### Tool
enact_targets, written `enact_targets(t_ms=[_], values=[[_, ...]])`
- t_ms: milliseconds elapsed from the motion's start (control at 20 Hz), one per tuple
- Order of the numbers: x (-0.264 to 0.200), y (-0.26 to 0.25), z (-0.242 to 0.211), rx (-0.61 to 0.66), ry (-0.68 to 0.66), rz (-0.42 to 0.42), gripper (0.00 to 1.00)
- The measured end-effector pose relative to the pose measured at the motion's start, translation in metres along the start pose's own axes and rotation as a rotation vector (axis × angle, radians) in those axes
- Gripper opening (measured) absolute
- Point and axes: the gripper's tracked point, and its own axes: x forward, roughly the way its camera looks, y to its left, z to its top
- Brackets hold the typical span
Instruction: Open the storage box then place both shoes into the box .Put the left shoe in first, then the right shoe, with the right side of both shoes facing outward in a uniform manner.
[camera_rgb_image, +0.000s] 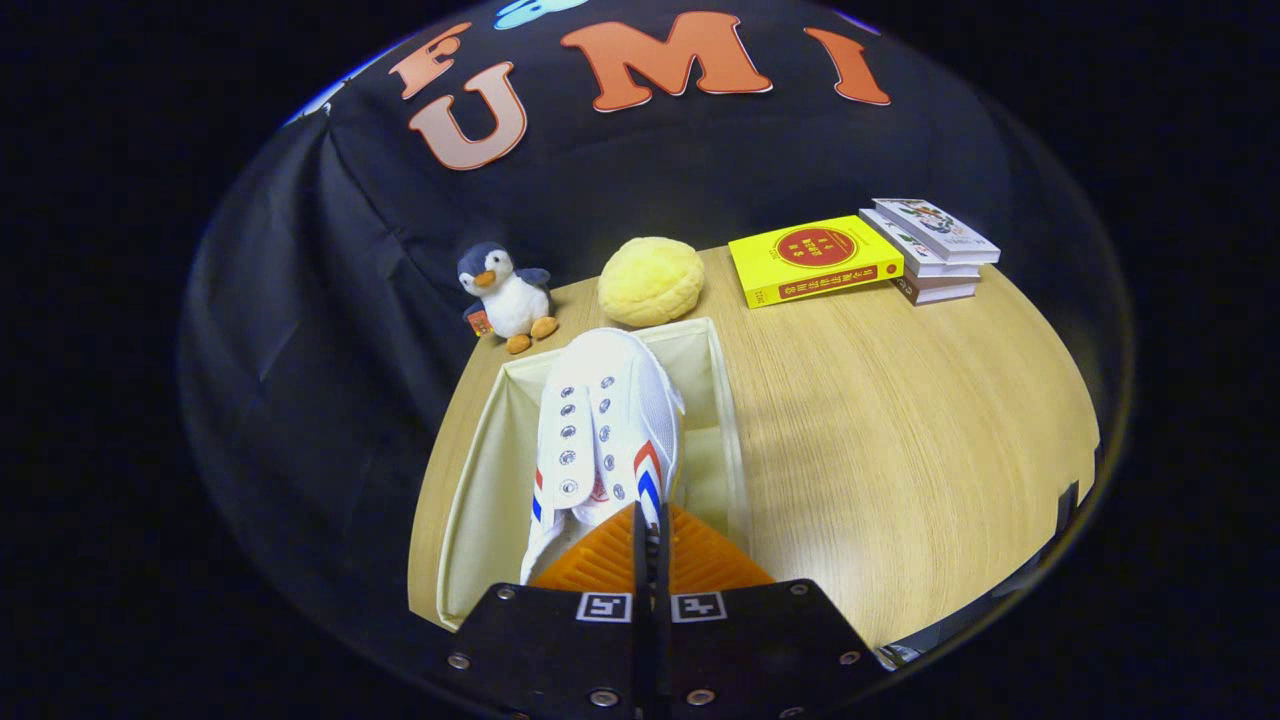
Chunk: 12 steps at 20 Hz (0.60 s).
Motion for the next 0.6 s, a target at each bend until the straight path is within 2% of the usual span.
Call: enact_targets(t_ms=[200,300,400,450,550,600], values=[[0.003,-0.013,-0.017,-0.026,0.045,-0.063,0.0],[0.001,-0.003,-0.015,0.028,0.032,-0.01,0.01],[-0.008,0.014,0.007,0.094,-0.026,0.068,0.01],[-0.015,0.014,0.016,0.102,-0.047,0.08,0.01],[-0.028,0.009,0.029,0.066,-0.093,0.068,0.11],[-0.034,0.007,0.036,0.037,-0.128,0.061,0.24]])
